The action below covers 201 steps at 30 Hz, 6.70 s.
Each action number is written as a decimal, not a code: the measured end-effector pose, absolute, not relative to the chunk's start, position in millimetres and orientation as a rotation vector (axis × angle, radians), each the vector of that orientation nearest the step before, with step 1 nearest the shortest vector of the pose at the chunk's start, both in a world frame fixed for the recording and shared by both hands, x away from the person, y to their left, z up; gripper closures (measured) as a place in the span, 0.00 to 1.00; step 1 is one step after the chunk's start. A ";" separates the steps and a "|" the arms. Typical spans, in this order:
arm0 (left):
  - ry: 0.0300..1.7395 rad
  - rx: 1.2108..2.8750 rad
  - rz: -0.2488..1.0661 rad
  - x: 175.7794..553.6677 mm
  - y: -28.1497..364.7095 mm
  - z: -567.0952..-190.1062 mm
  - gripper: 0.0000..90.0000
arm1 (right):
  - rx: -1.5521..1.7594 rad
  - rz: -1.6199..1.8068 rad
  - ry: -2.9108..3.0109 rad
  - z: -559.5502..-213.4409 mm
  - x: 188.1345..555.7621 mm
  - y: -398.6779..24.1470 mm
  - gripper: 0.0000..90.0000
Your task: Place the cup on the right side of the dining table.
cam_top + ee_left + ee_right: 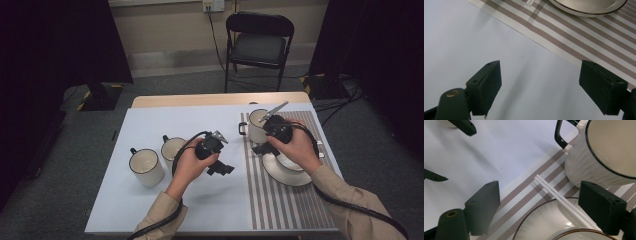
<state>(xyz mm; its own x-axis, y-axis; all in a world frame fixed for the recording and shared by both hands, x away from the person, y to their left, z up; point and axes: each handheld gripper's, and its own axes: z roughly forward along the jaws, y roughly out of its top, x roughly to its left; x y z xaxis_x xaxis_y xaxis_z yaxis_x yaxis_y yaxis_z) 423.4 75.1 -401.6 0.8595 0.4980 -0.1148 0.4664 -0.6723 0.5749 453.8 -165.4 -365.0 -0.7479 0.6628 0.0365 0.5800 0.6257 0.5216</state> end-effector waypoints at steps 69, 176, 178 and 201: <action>0.710 2.437 0.043 375.8 124.9 -433.4 0.21 | 0.942 0.833 2.794 -398.0 419.9 -145.8 0.19; 0.770 2.395 0.102 324.8 199.2 -437.5 0.21 | 0.847 0.893 2.890 -429.7 358.4 -160.8 0.19; 0.772 2.394 0.106 324.3 200.1 -437.3 0.21 | 0.849 0.891 2.896 -430.7 357.0 -160.5 0.19; 0.774 2.403 0.124 319.7 213.0 -437.4 0.21 | 0.861 0.891 2.897 -437.6 350.8 -164.5 0.19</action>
<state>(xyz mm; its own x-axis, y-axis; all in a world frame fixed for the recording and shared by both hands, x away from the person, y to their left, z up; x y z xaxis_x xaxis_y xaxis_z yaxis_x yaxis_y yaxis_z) 319.7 213.0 -437.4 0.8252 0.5573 -0.0918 0.5008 -0.6468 0.5751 350.8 -164.5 -437.6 -0.8507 0.4999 0.1627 0.5049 0.6908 0.5176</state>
